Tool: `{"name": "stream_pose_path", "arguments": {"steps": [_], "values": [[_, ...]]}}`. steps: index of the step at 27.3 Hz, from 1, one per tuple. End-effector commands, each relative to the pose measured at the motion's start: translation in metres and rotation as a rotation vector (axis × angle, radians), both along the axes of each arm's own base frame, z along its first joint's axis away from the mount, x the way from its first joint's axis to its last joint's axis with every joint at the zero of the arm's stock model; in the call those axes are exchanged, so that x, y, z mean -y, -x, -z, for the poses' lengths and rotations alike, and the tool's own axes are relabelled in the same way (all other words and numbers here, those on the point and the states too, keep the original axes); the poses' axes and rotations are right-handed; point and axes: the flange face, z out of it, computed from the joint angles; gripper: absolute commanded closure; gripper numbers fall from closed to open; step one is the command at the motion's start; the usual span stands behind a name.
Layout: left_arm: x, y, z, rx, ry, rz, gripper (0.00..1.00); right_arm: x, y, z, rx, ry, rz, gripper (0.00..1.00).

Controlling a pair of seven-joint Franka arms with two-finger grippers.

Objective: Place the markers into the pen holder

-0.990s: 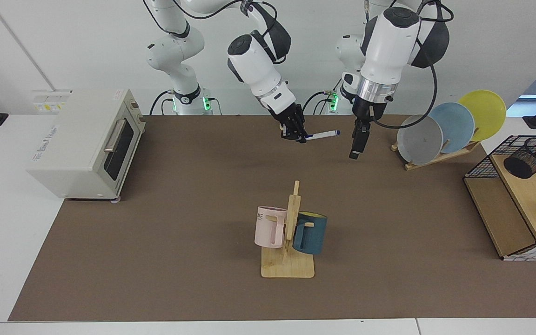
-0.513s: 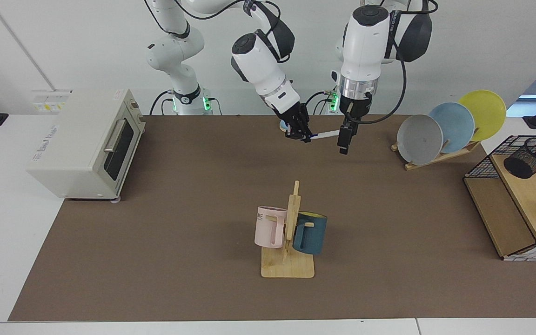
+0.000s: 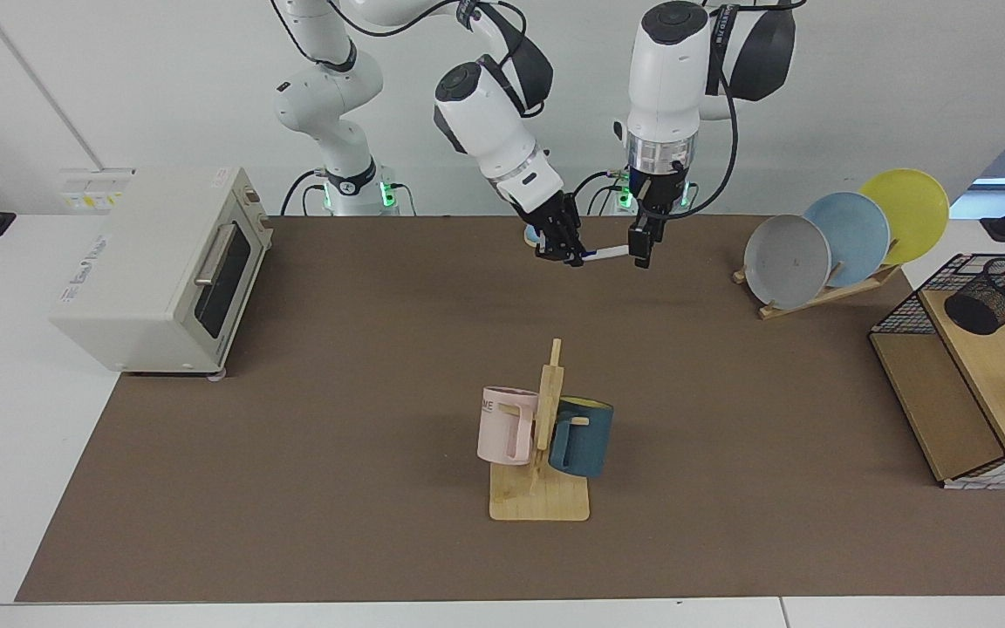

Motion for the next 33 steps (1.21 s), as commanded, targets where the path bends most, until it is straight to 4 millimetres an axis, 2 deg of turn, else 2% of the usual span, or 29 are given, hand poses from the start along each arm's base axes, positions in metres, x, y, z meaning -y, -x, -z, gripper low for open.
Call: {"name": "stream_pose_path", "arguments": {"steps": [1,3,7,9,11,26,27,28,29,30,33], "values": [[0.011,0.014,0.001,0.013,0.019,-0.017,0.35,-0.002,-0.002,-0.001,-0.021,0.004,0.014,1.0],[0.014,0.016,0.001,0.014,0.02,-0.025,0.37,-0.003,-0.001,0.0,-0.017,0.015,0.005,1.0],[0.015,0.016,0.001,0.013,0.026,-0.028,0.56,-0.003,-0.001,-0.001,-0.013,0.016,0.006,1.0],[0.015,0.015,0.0,0.018,0.029,-0.027,0.82,-0.003,-0.001,-0.001,-0.02,0.015,0.019,1.0],[0.013,0.015,0.0,0.017,0.028,-0.027,0.99,-0.004,0.001,-0.001,-0.022,0.014,0.021,1.0],[0.007,0.011,0.002,0.01,0.026,-0.029,1.0,-0.004,0.001,-0.003,-0.025,0.012,0.028,1.0],[0.007,0.011,0.002,0.01,0.026,-0.031,1.0,-0.003,0.001,-0.001,-0.034,0.012,0.038,0.78],[0.006,0.011,0.002,0.009,0.025,-0.034,1.0,-0.003,0.002,-0.001,-0.04,0.011,0.047,0.2],[0.006,0.011,0.002,0.008,0.025,-0.036,1.0,-0.003,0.002,-0.002,-0.043,0.008,0.058,0.03],[0.005,0.011,0.002,0.005,0.024,-0.039,1.0,-0.003,0.002,-0.001,-0.045,0.009,0.059,0.0],[0.004,0.011,0.002,0.002,0.022,-0.046,1.0,-0.003,0.002,-0.001,-0.045,0.009,0.059,0.0]]}}
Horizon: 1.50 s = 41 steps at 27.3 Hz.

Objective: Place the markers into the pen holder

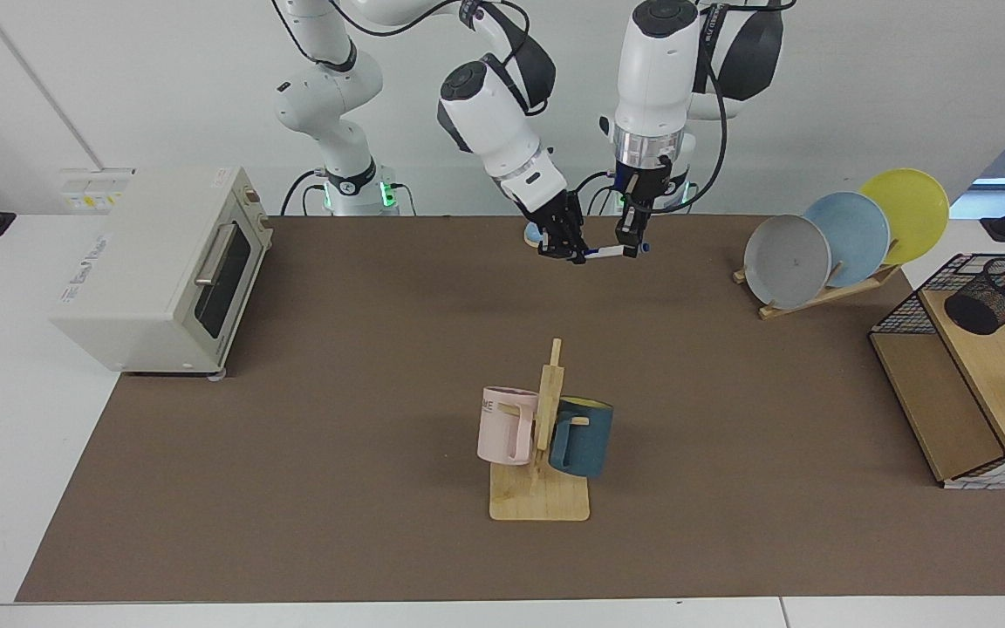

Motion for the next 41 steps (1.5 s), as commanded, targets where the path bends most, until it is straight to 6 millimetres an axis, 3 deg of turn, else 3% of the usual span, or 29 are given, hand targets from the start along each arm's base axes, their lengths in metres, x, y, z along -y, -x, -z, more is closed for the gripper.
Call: {"name": "stream_pose_path", "arguments": {"steps": [1,4,8,13,16,24,29,36,38,41], "values": [[-0.01,0.006,0.001,-0.009,-0.005,-0.017,1.0,0.003,-0.002,-0.003,-0.01,0.009,0.023,0.0],[-0.015,0.004,0.001,-0.005,-0.021,-0.029,1.0,0.003,-0.002,-0.003,-0.01,0.009,0.023,0.0],[-0.042,-0.008,0.001,0.001,-0.058,-0.068,1.0,0.003,-0.002,-0.003,-0.01,0.009,0.023,0.0],[-0.101,-0.031,0.002,-0.002,-0.078,-0.16,1.0,0.004,-0.001,0.0,-0.014,0.015,0.023,0.0],[-0.141,-0.041,-0.011,0.026,-0.141,-0.21,1.0,0.018,-0.002,-0.001,-0.018,0.02,0.039,0.0],[-0.239,-0.064,-0.046,0.143,-0.32,-0.309,1.0,0.082,-0.03,-0.026,-0.095,0.011,0.214,0.0],[-0.299,-0.07,-0.06,0.172,-0.447,-0.376,1.0,0.124,-0.049,-0.055,-0.091,0.136,0.362,0.0],[-0.359,-0.067,-0.072,0.213,-0.58,-0.387,1.0,0.175,-0.07,-0.103,-0.193,0.211,0.576,0.0],[-0.386,-0.066,-0.074,0.232,-0.604,-0.397,1.0,0.196,-0.073,-0.107,-0.253,0.234,0.63,0.0],[-0.41,-0.066,-0.078,0.248,-0.621,-0.352,1.0,0.229,-0.076,-0.103,-0.344,0.264,0.715,0.0]]}}
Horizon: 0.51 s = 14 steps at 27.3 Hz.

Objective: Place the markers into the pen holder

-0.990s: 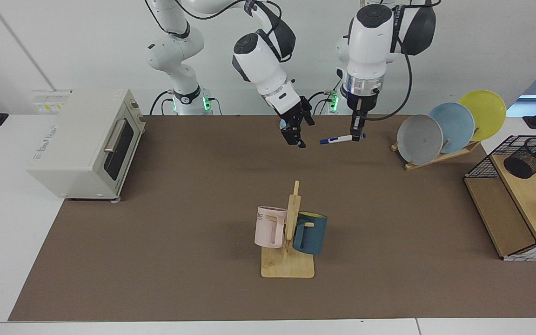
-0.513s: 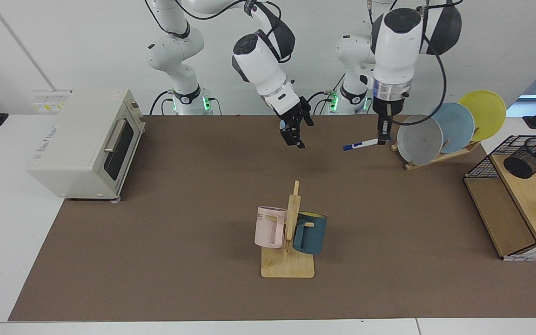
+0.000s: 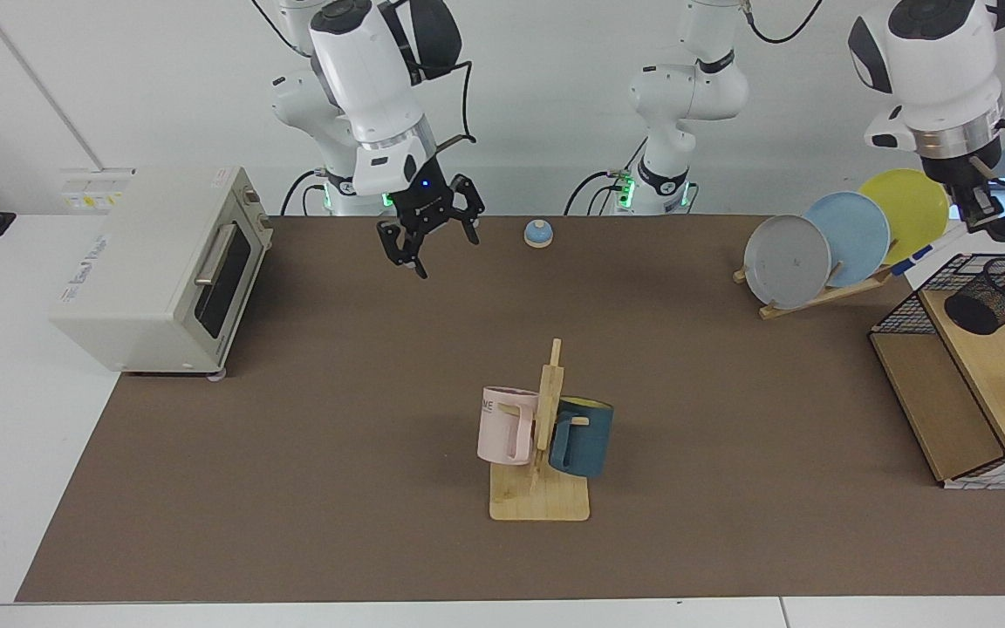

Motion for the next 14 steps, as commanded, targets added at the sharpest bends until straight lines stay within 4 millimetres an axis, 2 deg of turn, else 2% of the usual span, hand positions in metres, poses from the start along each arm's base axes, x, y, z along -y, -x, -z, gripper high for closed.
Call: {"name": "stream_pose_path", "arguments": {"steps": [1,4,6,9,12,14], "values": [[-0.044,-0.002,-0.007,0.011,-0.052,0.049,1.0,0.049,-0.007,-0.001,-0.122,0.041,0.164,0.0],[-0.073,-0.001,-0.008,0.026,-0.06,0.027,1.0,0.066,-0.004,-0.005,-0.158,0.049,0.229,0.0],[-0.084,-0.003,-0.006,0.025,-0.067,0.038,1.0,0.074,-0.003,-0.003,-0.191,0.067,0.295,0.0],[-0.111,-0.007,-0.009,0.061,-0.101,0.099,1.0,0.089,0.0,-0.001,-0.206,0.164,0.393,0.0],[-0.117,-0.01,-0.009,0.058,-0.124,0.137,1.0,0.106,0.001,-0.004,-0.202,0.213,0.445,0.0],[-0.118,-0.012,-0.011,0.06,-0.132,0.155,1.0,0.137,-0.003,-0.006,-0.21,0.202,0.512,0.0]]}}
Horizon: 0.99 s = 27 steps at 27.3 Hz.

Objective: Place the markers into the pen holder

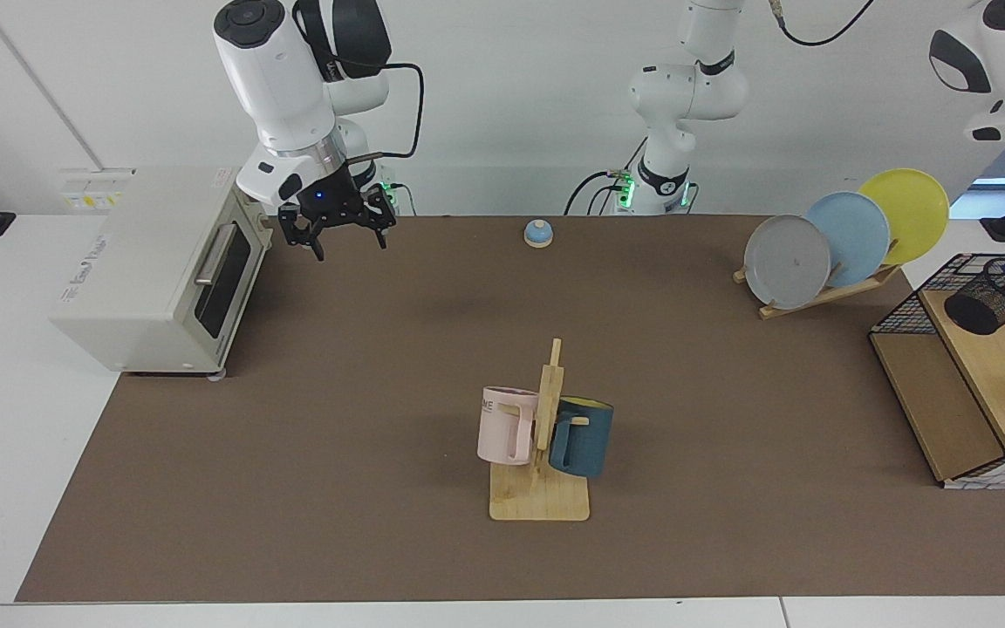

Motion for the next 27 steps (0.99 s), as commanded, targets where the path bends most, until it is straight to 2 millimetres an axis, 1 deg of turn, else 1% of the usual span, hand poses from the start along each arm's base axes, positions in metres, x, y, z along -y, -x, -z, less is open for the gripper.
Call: {"name": "stream_pose_path", "arguments": {"steps": [1,3,5,8,10,13,15,17,19,20,21,22,23,24,25,27], "values": [[-0.004,-0.012,-0.006,-0.01,-0.063,0.065,1.0,0.058,-0.001,-0.011,-0.006,0.038,0.15,0.0],[-0.008,-0.011,-0.009,-0.016,-0.076,0.098,1.0,0.074,-0.001,-0.011,-0.011,0.052,0.175,0.0],[-0.012,-0.011,-0.009,-0.021,-0.086,0.114,1.0,0.078,0.0,-0.01,-0.024,0.05,0.183,0.0],[-0.013,-0.013,-0.004,-0.033,-0.089,0.114,1.0,0.08,0.002,-0.01,-0.04,0.059,0.192,0.0],[-0.015,-0.013,-0.001,-0.04,-0.088,0.114,1.0,0.086,-0.001,-0.024,-0.031,0.062,0.205,0.0],[-0.015,-0.012,0.001,-0.068,-0.093,0.135,1.0,0.105,-0.001,-0.034,-0.004,0.06,0.231,0.0],[-0.015,-0.012,0.003,-0.074,-0.092,0.136,1.0,0.113,0.0,-0.032,-0.008,0.055,0.245,0.0],[-0.015,-0.012,0.009,-0.085,-0.088,0.14,1.0,0.119,0.0,-0.033,-0.006,0.05,0.257,0.0],[-0.022,-0.009,0.015,-0.095,-0.084,0.129,1.0,0.129,0.0,-0.032,-0.011,0.043,0.278,0.0],[-0.026,-0.007,0.017,-0.098,-0.082,0.121,1.0,0.131,0.001,-0.032,-0.014,0.04,0.283,0.0],[-0.025,-0.007,0.017,-0.1,-0.082,0.123,1.0,0.131,0.002,-0.033,-0.013,0.038,0.285,0.0],[-0.024,-0.008,0.017,-0.102,-0.082,0.124,0.95,0.129,0.002,-0.032,-0.011,0.04,0.28,0.0],[-0.023,-0.009,0.018,-0.104,-0.084,0.13,0.63,0.127,0.001,-0.032,-0.006,0.039,0.279,0.0],[-0.023,-0.01,0.019,-0.105,-0.083,0.133,0.01,0.123,-0.001,-0.033,0.0,0.053,0.27,0.0],[-0.022,-0.012,0.021,-0.103,-0.078,0.132,0.02,0.119,-0.001,-0.033,0.003,0.059,0.264,0.0],[-0.022,-0.014,0.021,-0.095,-0.075,0.13,0.0,0.115,-0.001,-0.032,-0.006,0.061,0.256,0.0]]}}
